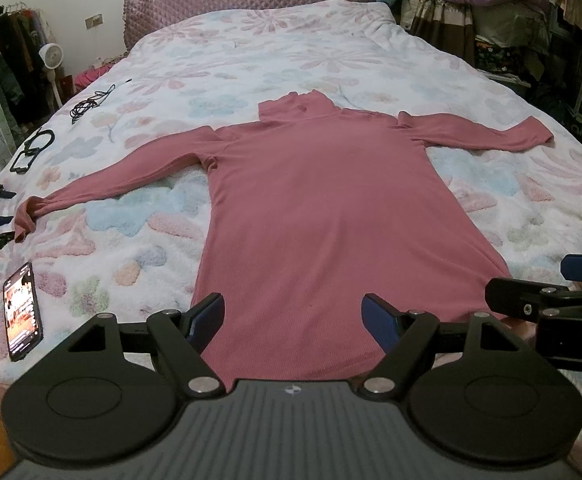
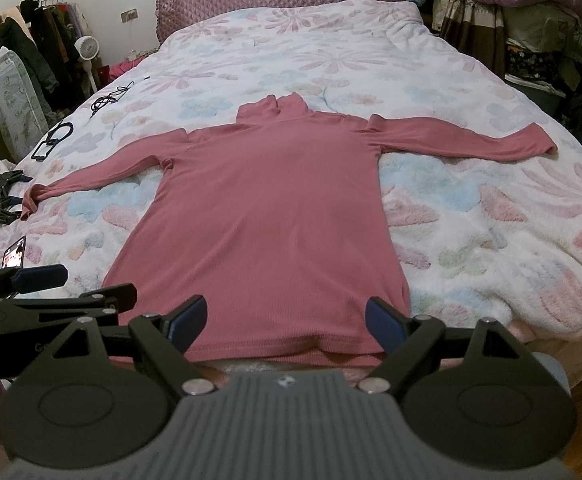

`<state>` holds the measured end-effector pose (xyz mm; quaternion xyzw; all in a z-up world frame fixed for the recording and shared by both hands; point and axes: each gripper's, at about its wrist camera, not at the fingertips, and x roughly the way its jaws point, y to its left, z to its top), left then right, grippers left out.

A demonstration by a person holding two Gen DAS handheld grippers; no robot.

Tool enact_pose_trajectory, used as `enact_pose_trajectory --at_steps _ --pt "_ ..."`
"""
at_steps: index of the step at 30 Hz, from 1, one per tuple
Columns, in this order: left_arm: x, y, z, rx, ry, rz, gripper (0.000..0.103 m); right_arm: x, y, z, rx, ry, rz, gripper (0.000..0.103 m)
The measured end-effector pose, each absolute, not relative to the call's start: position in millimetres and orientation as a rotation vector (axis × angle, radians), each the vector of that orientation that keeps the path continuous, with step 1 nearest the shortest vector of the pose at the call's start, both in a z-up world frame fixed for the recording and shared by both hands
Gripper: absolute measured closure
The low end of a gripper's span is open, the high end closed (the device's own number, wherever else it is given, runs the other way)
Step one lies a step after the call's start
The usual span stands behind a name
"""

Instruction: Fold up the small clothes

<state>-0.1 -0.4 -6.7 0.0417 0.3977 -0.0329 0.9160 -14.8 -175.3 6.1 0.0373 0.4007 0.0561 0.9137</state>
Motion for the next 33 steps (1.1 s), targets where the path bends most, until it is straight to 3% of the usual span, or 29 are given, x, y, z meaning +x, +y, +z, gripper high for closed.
enact_pose_trajectory --at_steps 33 --pt "-0.3 -0.5 -7.7 0.083 0.827 -0.070 0.012 -15.7 -175.4 5.1 0.080 0.833 0.114 0.021"
